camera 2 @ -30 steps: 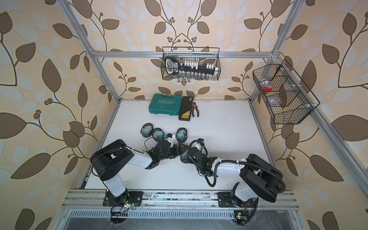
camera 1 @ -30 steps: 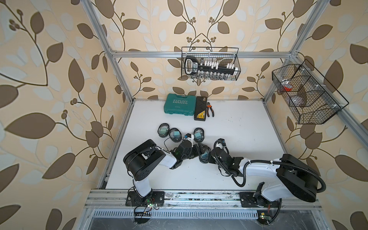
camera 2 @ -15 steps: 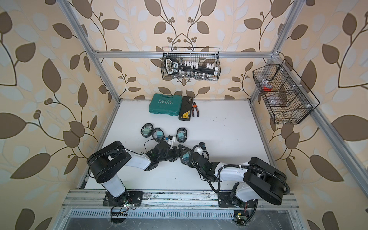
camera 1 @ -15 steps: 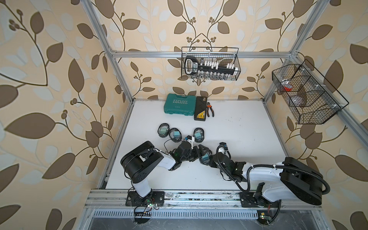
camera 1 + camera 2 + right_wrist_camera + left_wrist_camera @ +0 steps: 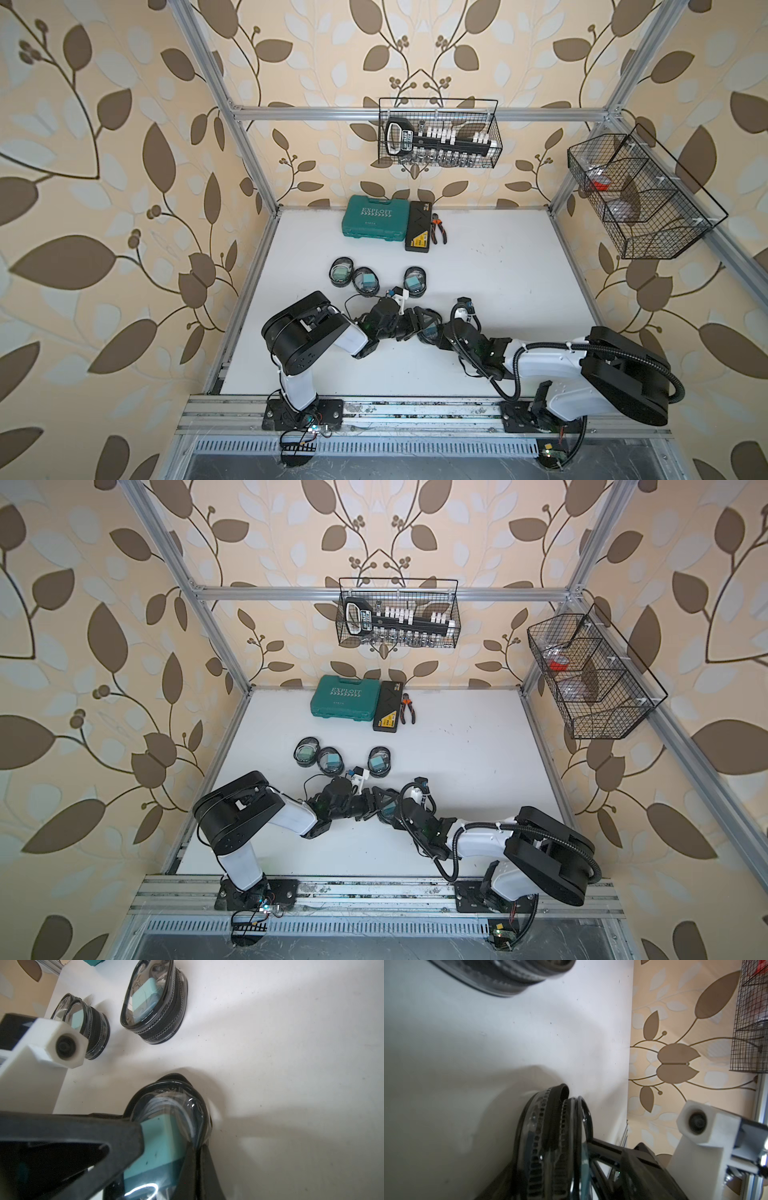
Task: Pack away charging kits
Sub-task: Pick up the storage bag at the center of the board.
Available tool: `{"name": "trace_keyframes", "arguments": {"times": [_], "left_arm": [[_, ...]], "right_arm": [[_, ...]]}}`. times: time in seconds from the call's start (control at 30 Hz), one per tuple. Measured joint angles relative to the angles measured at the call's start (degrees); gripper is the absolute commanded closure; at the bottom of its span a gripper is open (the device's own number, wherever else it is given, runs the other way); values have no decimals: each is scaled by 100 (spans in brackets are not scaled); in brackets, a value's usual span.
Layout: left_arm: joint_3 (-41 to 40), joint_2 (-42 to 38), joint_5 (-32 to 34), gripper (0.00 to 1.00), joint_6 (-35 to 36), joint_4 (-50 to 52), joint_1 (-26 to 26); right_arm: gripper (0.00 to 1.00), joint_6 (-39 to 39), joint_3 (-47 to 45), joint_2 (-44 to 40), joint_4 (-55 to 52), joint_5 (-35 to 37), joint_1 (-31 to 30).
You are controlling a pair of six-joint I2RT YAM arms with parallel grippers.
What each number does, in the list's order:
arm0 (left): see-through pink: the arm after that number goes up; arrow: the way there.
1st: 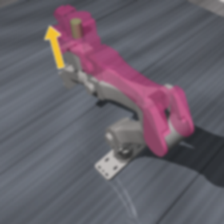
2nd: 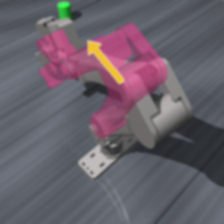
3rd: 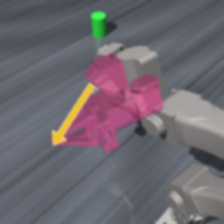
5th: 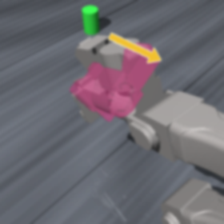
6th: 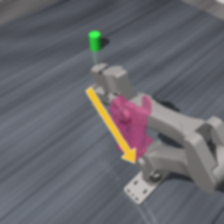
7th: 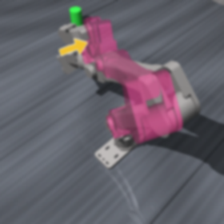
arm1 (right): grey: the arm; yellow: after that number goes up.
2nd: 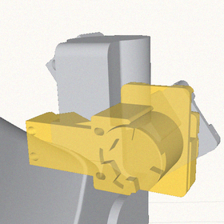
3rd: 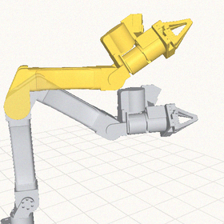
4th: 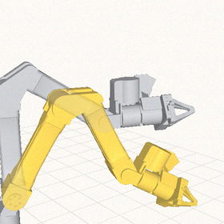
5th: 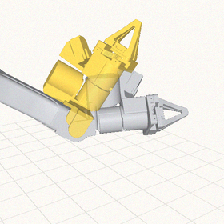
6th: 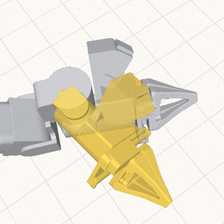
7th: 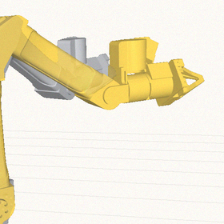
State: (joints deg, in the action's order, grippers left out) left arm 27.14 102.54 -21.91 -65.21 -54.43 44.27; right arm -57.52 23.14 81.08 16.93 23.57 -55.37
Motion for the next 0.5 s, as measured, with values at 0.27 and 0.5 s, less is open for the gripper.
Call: {"name": "trace_keyframes", "arguments": {"times": [0.27,0.5], "left_arm": [[-26,221,-120,36,0,-326,2],[199,623,-317,35,7,-726,7]], "right_arm": [[100,68,2,0,0,0,0],[100,131,7,0,-22,4,0]]}}
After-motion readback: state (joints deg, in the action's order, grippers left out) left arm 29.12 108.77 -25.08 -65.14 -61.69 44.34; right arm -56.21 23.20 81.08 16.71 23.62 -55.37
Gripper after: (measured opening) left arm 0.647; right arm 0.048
